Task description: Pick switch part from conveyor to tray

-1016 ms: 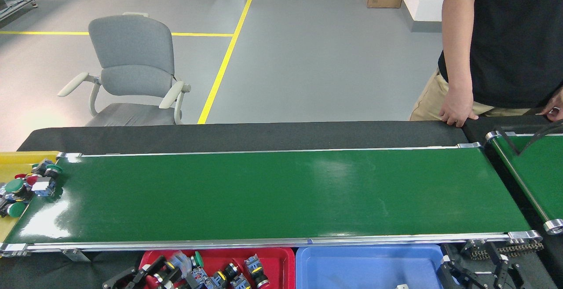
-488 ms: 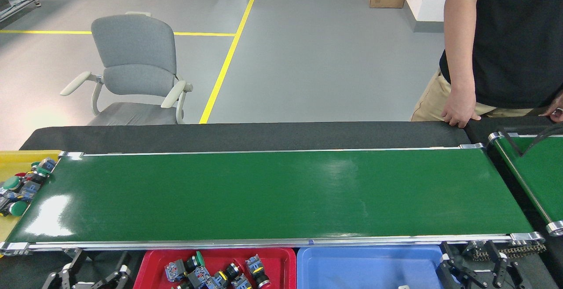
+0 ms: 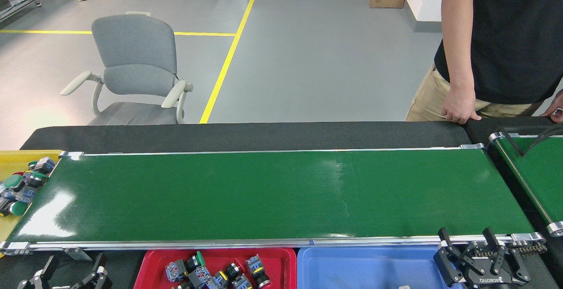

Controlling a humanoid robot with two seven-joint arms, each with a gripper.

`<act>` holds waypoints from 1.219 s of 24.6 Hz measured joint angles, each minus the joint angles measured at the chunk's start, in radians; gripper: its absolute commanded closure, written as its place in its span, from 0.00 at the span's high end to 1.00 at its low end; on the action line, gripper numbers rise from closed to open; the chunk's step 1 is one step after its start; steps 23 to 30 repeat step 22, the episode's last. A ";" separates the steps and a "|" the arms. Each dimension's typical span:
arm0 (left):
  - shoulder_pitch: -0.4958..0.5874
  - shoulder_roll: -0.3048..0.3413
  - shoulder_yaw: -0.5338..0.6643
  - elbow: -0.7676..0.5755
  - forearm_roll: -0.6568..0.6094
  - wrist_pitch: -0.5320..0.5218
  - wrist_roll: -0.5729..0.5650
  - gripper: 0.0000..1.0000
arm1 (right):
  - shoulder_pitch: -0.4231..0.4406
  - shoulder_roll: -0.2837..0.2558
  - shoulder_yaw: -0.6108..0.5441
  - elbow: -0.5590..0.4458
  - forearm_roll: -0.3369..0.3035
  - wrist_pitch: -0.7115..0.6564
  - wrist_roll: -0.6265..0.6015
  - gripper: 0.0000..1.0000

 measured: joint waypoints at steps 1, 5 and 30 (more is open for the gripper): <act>0.000 0.004 0.000 0.000 0.000 -0.006 0.000 1.00 | 0.000 0.000 0.000 0.000 0.000 0.001 0.000 1.00; -0.010 0.007 0.002 0.000 0.000 -0.015 0.001 1.00 | 0.002 0.001 0.000 0.000 0.000 0.002 0.000 1.00; -0.008 0.007 0.111 0.010 -0.001 -0.017 0.001 1.00 | 0.026 0.011 0.002 -0.016 0.000 -0.001 -0.003 1.00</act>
